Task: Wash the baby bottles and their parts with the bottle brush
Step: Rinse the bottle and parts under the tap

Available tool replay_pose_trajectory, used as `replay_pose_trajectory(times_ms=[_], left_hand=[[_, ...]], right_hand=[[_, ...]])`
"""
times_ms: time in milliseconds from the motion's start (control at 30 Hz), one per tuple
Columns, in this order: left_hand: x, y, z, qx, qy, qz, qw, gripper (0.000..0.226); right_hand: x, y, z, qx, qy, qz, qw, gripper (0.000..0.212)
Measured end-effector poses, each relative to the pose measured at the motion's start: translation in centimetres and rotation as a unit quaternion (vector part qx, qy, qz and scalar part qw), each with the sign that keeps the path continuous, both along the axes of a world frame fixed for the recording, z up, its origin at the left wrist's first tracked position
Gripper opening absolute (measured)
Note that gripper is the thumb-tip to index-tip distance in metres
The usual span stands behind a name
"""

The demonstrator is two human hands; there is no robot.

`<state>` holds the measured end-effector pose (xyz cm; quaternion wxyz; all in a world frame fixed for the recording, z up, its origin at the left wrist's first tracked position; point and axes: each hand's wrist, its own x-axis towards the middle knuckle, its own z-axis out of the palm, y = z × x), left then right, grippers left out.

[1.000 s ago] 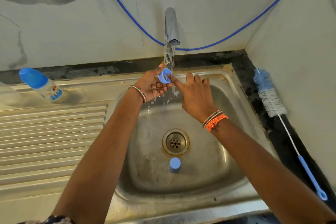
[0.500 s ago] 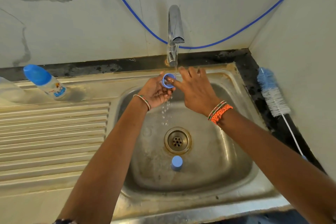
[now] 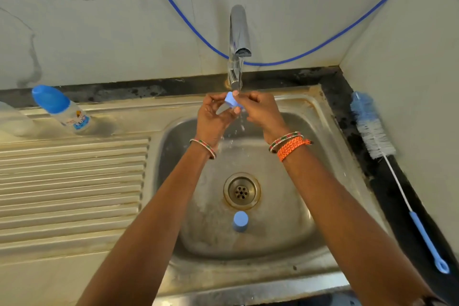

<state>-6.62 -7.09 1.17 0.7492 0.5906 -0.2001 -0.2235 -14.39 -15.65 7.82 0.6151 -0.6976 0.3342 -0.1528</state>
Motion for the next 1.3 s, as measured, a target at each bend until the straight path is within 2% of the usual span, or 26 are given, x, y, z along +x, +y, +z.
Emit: replay_pose_trajectory(times_ms=[33,67,100,133,167,200,233,300,433,500,567,600,667,733,800,867,933,1000,1033,1100,1200,1300], left_hand=[[0.0,0.1,0.1,0.027,-0.044,0.009,0.999,0.033],[-0.2,0.4,0.3,0.031,-0.047,0.005,0.998,0.030],[-0.5,0.7,0.8,-0.009,0.009,-0.009,1.000,0.025],[-0.7,1.1,1.1,-0.071,0.122,-0.033,0.989,0.024],[-0.7,1.4,1.1,-0.137,0.247,-0.059,0.957,0.034],[-0.5,1.7,0.8,-0.182,0.331,-0.071,0.923,0.051],[-0.2,2.0,0.4,-0.204,0.359,-0.080,0.907,0.064],[0.3,2.3,-0.3,-0.217,0.359,-0.070,0.905,0.080],[0.6,2.1,-0.3,-0.217,0.401,-0.102,0.884,0.087],[0.2,1.5,0.2,-0.129,0.378,-0.121,0.909,0.073],[-0.6,0.8,0.9,-0.022,0.320,-0.119,0.940,0.045],[-0.8,0.5,1.0,-0.009,0.312,-0.115,0.943,0.035],[-0.8,0.1,1.4,-0.054,0.338,-0.105,0.934,0.024],[-0.3,0.0,1.4,-0.093,0.343,-0.094,0.930,0.024],[0.0,-0.3,1.4,-0.091,0.307,-0.077,0.944,0.029],[-0.1,-0.5,1.1,-0.062,0.238,-0.047,0.968,0.030],[-0.6,-0.6,1.1,-0.013,0.134,-0.013,0.991,0.027],[-1.2,-0.7,1.3,0.014,0.048,0.004,0.999,0.021],[-1.5,-0.7,1.6,0.016,0.036,0.006,0.999,0.017],[-2.0,-1.0,2.5,0.021,0.040,0.003,0.999,0.009],[-1.7,-1.5,3.3,0.046,0.064,-0.020,0.997,0.006],[-0.5,-1.5,3.8,0.047,0.191,-0.030,0.980,0.014]], right_hand=[[0.1,0.0,-0.1,0.044,-0.007,-0.016,0.999,0.020],[0.4,0.0,-0.2,0.093,-0.020,-0.038,0.995,0.021],[0.6,0.0,-0.3,0.141,-0.037,-0.065,0.987,0.021],[0.7,0.0,-0.3,0.182,-0.054,-0.089,0.978,0.021],[0.7,-0.1,-0.4,0.211,-0.066,-0.106,0.969,0.020],[0.7,-0.1,-0.6,0.235,-0.073,-0.114,0.963,0.019],[0.6,0.0,-0.8,0.259,-0.077,-0.115,0.956,0.017],[0.4,0.2,-1.1,0.314,-0.085,-0.112,0.939,0.016],[0.4,-0.1,-1.3,0.363,-0.119,-0.107,0.918,0.016],[0.6,0.1,-1.5,0.300,-0.126,-0.081,0.942,0.016],[0.8,0.3,-1.9,0.142,-0.110,-0.056,0.982,0.015],[0.8,0.2,-2.1,0.056,-0.103,-0.053,0.992,0.012],[0.7,0.2,-2.5,-0.048,-0.094,-0.053,0.993,0.005],[0.6,0.2,-3.0,-0.098,-0.079,-0.040,0.991,0.009],[0.4,0.3,-3.2,-0.126,-0.058,-0.028,0.990,0.013],[0.4,0.1,-3.0,-0.101,-0.044,-0.027,0.994,0.011],[0.5,-0.4,-2.6,-0.048,-0.031,-0.022,0.998,0.008],[0.7,-0.6,-2.5,-0.040,-0.029,-0.024,0.999,0.010],[0.8,-0.5,-2.5,-0.045,-0.029,-0.030,0.998,0.015],[1.0,-0.4,-2.6,-0.027,-0.046,-0.062,0.997,0.026],[0.9,-0.6,-2.6,0.103,-0.086,-0.082,0.987,0.034],[0.8,-0.5,-2.7,0.220,-0.118,-0.018,0.968,0.033]])
